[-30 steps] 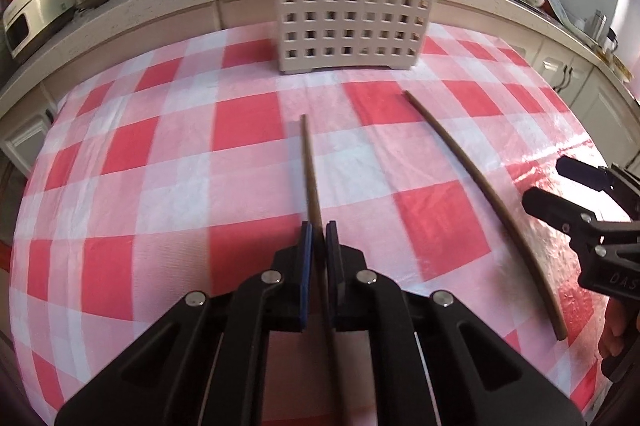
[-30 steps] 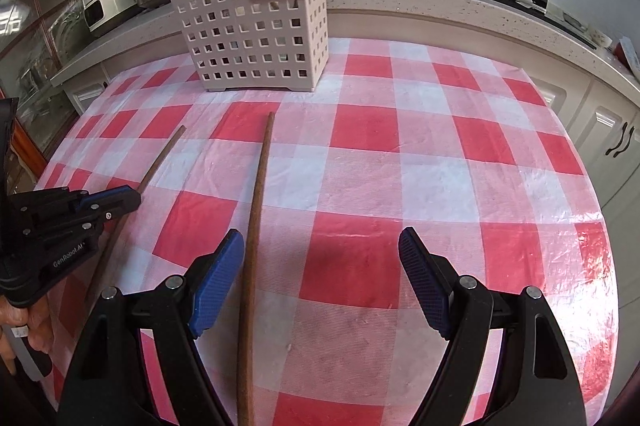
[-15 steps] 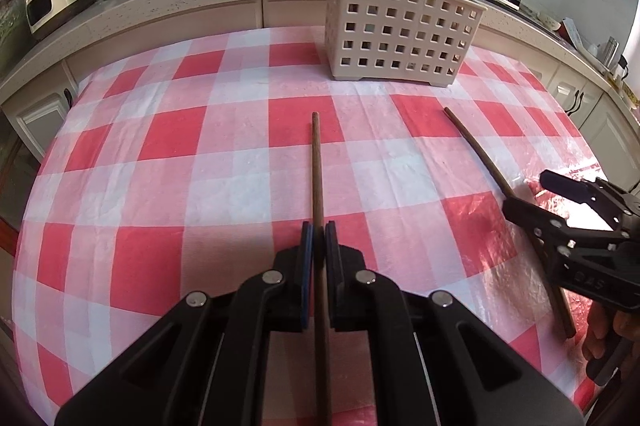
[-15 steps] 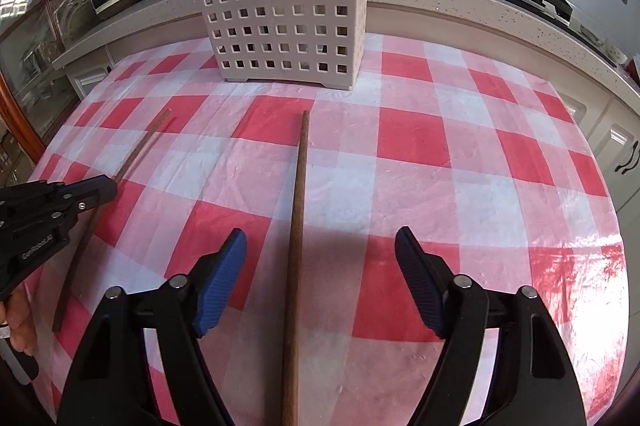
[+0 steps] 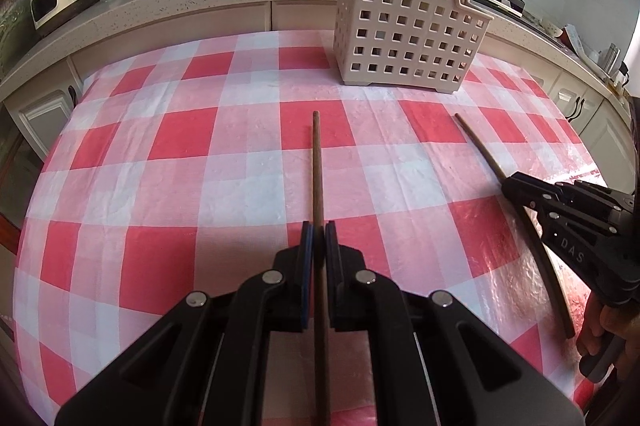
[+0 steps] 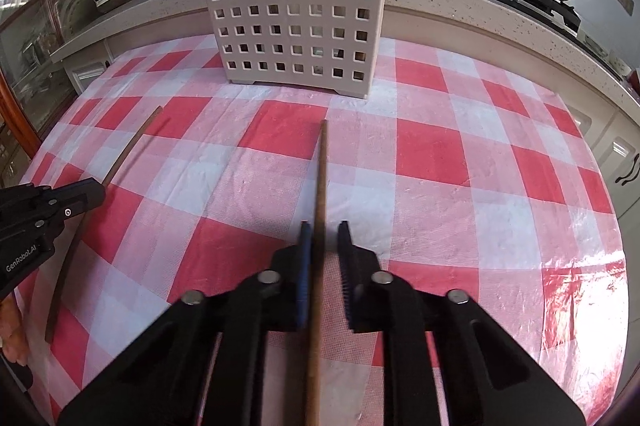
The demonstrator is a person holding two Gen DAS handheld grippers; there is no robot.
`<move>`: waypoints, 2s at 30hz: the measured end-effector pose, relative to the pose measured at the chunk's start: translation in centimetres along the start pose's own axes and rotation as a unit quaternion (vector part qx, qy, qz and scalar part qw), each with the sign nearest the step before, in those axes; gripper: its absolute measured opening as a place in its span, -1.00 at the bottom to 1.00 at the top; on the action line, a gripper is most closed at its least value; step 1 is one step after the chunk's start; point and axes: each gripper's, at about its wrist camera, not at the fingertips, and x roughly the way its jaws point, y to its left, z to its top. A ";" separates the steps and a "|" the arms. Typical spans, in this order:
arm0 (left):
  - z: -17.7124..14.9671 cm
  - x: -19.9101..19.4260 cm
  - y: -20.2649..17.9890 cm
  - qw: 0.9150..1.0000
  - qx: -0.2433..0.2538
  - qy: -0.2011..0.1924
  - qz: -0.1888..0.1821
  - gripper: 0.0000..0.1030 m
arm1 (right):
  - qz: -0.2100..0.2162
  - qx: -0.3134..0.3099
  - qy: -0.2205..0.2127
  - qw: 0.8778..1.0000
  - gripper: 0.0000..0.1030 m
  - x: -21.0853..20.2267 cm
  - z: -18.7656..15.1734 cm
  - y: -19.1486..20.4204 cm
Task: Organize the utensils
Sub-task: 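Close the left tool on one chopstick while the right tool closes on the other, then lift both chopsticks upright with both tools and carry them toward the caddy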
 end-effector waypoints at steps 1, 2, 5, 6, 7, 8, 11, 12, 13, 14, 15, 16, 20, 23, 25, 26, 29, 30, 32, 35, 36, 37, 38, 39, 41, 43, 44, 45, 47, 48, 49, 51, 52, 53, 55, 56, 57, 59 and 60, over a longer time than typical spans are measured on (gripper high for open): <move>0.0 0.0 0.0 1.000 0.000 0.000 0.000 -0.88 | 0.001 0.000 -0.001 1.000 -0.82 0.0 0.0 -0.1; 0.0 -0.1 0.0 1.000 0.000 -0.001 0.001 -0.88 | 0.004 0.002 -0.001 1.000 -0.82 -0.1 -0.1 -0.1; 0.1 -0.4 0.0 1.000 0.000 -0.003 0.002 -0.88 | 0.003 0.007 -0.004 1.000 -0.83 -0.5 -0.3 -0.2; 0.1 -0.5 0.0 1.000 0.001 -0.004 0.002 -0.88 | 0.003 0.007 -0.006 1.000 -0.83 -0.6 -0.4 -0.2; 0.1 -0.7 -0.1 1.000 0.001 -0.005 0.002 -0.88 | 0.003 0.008 -0.008 1.000 -0.83 -0.8 -0.4 -0.3; 0.1 -0.8 -0.1 1.000 0.002 -0.007 0.002 -0.88 | 0.004 0.008 -0.010 1.000 -0.83 -1.1 -0.4 -0.3; 0.2 -1.3 -0.3 1.000 0.004 -0.011 0.002 -0.88 | 0.002 0.008 -0.018 1.000 -0.83 -2.0 -0.4 -0.3; 0.2 -1.5 -0.4 1.000 0.004 -0.014 0.002 -0.88 | 0.003 0.008 -0.021 1.000 -0.83 -2.3 -0.4 -0.3; 0.2 -1.7 -0.5 1.000 0.005 -0.015 0.002 -0.88 | 0.003 0.008 -0.023 1.000 -0.83 -2.5 -0.4 -0.3; 0.3 -1.9 -0.6 1.000 0.005 -0.017 0.001 -0.88 | 0.003 0.009 -0.027 1.000 -0.83 -2.9 -0.4 -0.3; 0.3 -2.2 -0.7 1.000 0.006 -0.020 0.000 -0.88 | 0.004 0.010 -0.029 1.000 -0.83 -3.2 -0.4 -0.4; 0.3 -2.4 -0.7 1.000 0.006 -0.021 0.000 -0.88 | 0.004 0.011 -0.031 0.999 -0.83 -3.5 -0.4 -0.4; 0.4 -3.5 -1.1 1.000 0.008 -0.031 -0.002 -0.88 | 0.005 0.014 -0.039 0.999 -0.83 -4.5 -0.4 -0.6; 0.4 -4.3 -1.3 0.999 0.008 -0.039 -0.005 -0.88 | 0.004 0.015 -0.048 0.999 -0.83 -5.6 -0.5 -0.7; 0.5 -4.9 -1.5 0.999 0.008 -0.043 -0.008 -0.88 | 0.004 0.016 -0.052 0.998 -0.83 -6.1 -0.6 -0.8; 0.5 -5.1 -1.6 0.999 0.010 -0.046 -0.008 -0.88 | 0.003 0.016 -0.055 0.998 -0.83 -6.4 -0.6 -0.8; 0.5 -5.9 -1.8 0.999 0.011 -0.053 -0.009 -0.88 | 0.003 0.018 -0.063 0.998 -0.83 -7.3 -0.6 -1.0; 0.6 -6.1 -1.9 0.998 0.011 -0.055 -0.010 -0.88 | 0.003 0.018 -0.066 0.998 -0.83 -7.7 -0.6 -1.1; 0.6 -6.6 -2.1 0.998 0.012 -0.059 -0.010 -0.88 | 0.002 0.019 -0.071 0.997 -0.83 -8.3 -0.6 -1.1; 0.6 -7.4 -2.2 0.998 0.013 -0.067 -0.011 -0.88 | 0.002 0.020 -0.077 0.997 -0.83 -8.9 -0.7 -1.2; 0.6 -7.7 -2.2 0.997 0.013 -0.070 -0.011 -0.88 | 0.002 0.020 -0.079 0.997 -0.83 -9.2 -0.7 -1.3; 0.6 -8.0 -2.3 0.997 0.013 -0.074 -0.011 -0.88 | 0.002 0.020 -0.081 0.997 -0.83 -9.5 -0.7 -1.3; 0.6 -8.2 -2.3 0.997 0.013 -0.076 -0.012 -0.88 | 0.002 0.020 -0.082 0.996 -0.83 -9.7 -0.7 -1.4; 0.6 -8.4 -2.3 0.997 0.013 -0.078 -0.013 -0.88 | 0.002 0.021 -0.086 0.996 -0.83 -10.0 -0.7 -1.4; 0.7 -8.9 -2.4 0.996 0.014 -0.082 -0.013 -0.88 | 0.001 0.021 -0.090 0.996 -0.83 -10.5 -0.7 -1.5; 0.7 -9.3 -2.6 0.996 0.016 -0.086 -0.014 -0.88 | 0.001 0.022 -0.094 0.995 -0.83 -11.0 -0.7 -1.6; 0.8 -9.4 -2.6 0.996 0.016 -0.088 -0.014 -0.88 | 0.001 0.023 -0.095 0.995 -0.83 -11.1 -0.7 -1.6; 0.8 -9.6 -2.7 0.996 0.016 -0.090 -0.015 -0.88 | 0.001 0.024 -0.097 0.995 -0.83 -11.4 -0.7 -1.7; 0.9 -9.9 -2.6 0.995 0.016 -0.092 -0.017 -0.88 | 0.000 0.024 -0.100 0.995 -0.83 -11.7 -0.6 -1.7; 0.9 -10.1 -2.6 0.995 0.016 -0.094 -0.017 -0.88 | 0.000 0.025 -0.102 0.995 -0.83 -11.9 -0.6 -1.8; 0.9 -10.2 -2.7 0.995 0.016 -0.095 -0.017 -0.88 | -0.001 0.025 -0.103 0.994 -0.83 -12.1 -0.6 -1.8; 1.0 -10.4 -2.7 0.995 0.016 -0.097 -0.018 -0.88 | -0.002 0.024 -0.106 0.994 -0.83 -12.4 -0.6 -1.8; 1.0 -10.5 -2.7 0.995 0.016 -0.098 -0.018 -0.88 | -0.002 0.025 -0.107 0.994 -0.83 -12.5 -0.6 -1.8; 1.0 -10.6 -2.7 0.995 0.016 -0.099 -0.018 -0.88 | -0.002 0.025 -0.108 0.994 -0.83 -12.6 -0.6 -1.8; 1.1 -10.8 -2.7 0.995 0.016 -0.101 -0.018 -0.88 | -0.002 0.025 -0.111 0.994 -0.83 -12.9 -0.5 -1.8; 1.1 -10.9 -2.7 0.994 0.016 -0.102 -0.018 -0.88 | -0.002 0.025 -0.112 0.993 -0.83 -13.0 -0.4 -1.8; 1.2 -11.0 -2.7 0.994 0.016 -0.104 -0.019 -0.88 | -0.002 0.026 -0.113 0.993 -0.83 -13.1 -0.4 -1.8; 1.3 -11.2 -2.7 0.994 0.017 -0.106 -0.019 -0.88 | -0.001 0.026 -0.115 0.993 -0.83 -13.3 -0.4 -1.8; 1.4 -11.3 -2.8 0.994 0.017 -0.107 -0.019 -0.88 | -0.001 0.027 -0.116 0.993 -0.83 -13.4 -0.3 -1.8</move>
